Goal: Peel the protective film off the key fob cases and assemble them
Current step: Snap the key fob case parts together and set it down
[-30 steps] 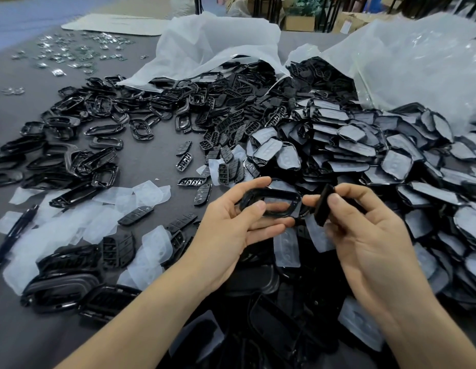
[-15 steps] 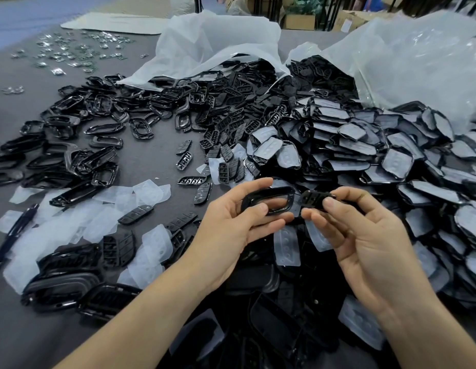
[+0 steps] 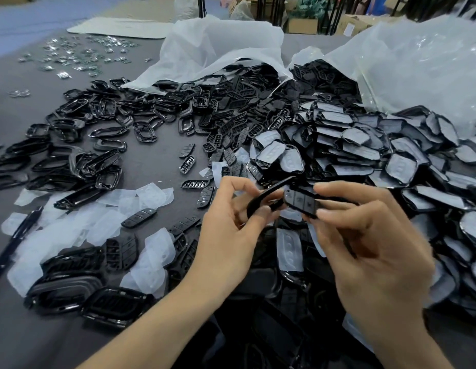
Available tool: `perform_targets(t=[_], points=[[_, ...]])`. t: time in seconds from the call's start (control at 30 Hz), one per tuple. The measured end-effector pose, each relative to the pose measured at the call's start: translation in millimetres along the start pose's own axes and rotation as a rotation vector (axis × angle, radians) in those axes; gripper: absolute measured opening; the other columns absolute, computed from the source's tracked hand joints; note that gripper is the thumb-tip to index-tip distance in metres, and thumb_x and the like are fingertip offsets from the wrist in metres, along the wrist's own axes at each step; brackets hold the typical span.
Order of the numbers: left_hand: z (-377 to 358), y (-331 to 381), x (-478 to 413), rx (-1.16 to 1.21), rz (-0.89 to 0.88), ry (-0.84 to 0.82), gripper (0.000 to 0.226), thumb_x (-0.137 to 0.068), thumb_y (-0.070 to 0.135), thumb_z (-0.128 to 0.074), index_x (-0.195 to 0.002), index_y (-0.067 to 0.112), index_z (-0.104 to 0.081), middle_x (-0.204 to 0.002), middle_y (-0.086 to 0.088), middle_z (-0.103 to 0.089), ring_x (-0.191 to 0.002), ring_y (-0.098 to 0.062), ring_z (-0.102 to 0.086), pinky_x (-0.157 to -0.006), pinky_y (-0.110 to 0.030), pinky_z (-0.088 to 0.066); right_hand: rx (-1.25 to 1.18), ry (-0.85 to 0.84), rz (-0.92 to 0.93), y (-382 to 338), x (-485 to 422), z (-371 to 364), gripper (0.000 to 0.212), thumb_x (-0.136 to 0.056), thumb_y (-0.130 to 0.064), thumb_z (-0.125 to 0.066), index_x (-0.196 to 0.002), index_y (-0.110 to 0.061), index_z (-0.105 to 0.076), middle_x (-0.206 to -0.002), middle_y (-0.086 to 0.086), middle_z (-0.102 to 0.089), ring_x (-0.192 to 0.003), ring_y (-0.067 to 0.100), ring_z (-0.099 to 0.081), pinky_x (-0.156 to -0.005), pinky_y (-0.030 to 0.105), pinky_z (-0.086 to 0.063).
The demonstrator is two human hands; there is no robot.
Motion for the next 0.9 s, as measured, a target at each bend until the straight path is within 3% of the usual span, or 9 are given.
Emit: perform_targets(t=[0.1, 0.23, 0.6, 0.9], points=[[2, 0, 0, -0.023, -0.002, 0.014, 0.027, -0.091, -0.014, -0.050, -0.087, 0.010, -0.040, -0.070, 0.015, -0.070, -0.062, 0.006, -0.063, -0.072, -0.012, -0.052, 0.073, 0.046, 0.089, -9, 1, 3, 0.009, -0.082, 0.007, -0.066, -0.075, 0.003, -0.066, -0.110, 0.009, -0.058, -0.092, 0.012, -0.065, -0.080, 0.021, -0.053], [5, -4, 0, 0.021, 0.036, 0.035, 0.026, -0.091, -0.011, -0.052, -0.085, 0.012, -0.041, -0.080, 0.005, -0.075, -0.078, -0.005, -0.071, -0.074, -0.015, -0.053, 0.145, 0.101, 0.133, -15, 1, 10, 0.012, -0.082, 0.008, -0.066, -0.071, 0.004, -0.067, -0.106, 0.005, -0.054, -0.062, 0.012, -0.057, -0.061, 0.020, -0.046], [5, 0, 0, 0.059, 0.031, 0.057, 0.024, -0.090, -0.011, -0.053, -0.085, 0.009, -0.041, -0.079, 0.006, -0.074, -0.080, -0.006, -0.072, -0.073, -0.015, -0.053, 0.189, 0.098, 0.165, -18, 1, 10, 0.009, -0.083, 0.005, -0.067, -0.074, 0.002, -0.068, -0.108, 0.003, -0.054, -0.048, 0.023, -0.054, -0.050, 0.026, -0.041], [7, -1, 2, 0.085, 0.035, 0.074, 0.022, -0.091, -0.009, -0.054, -0.086, 0.008, -0.041, -0.084, 0.001, -0.074, -0.084, -0.014, -0.073, -0.073, -0.017, -0.054, 0.185, 0.114, 0.141, -14, 2, 13, 0.008, -0.080, 0.005, -0.069, -0.074, 0.002, -0.067, -0.098, 0.002, -0.059, -0.070, 0.008, -0.059, -0.066, 0.014, -0.047]])
Point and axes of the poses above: each hand's wrist, its own x-axis away from the middle knuckle, its own z-axis out of the back of the hand, y = z × x, the point moved 10 cm from there along -x, towards the middle knuckle
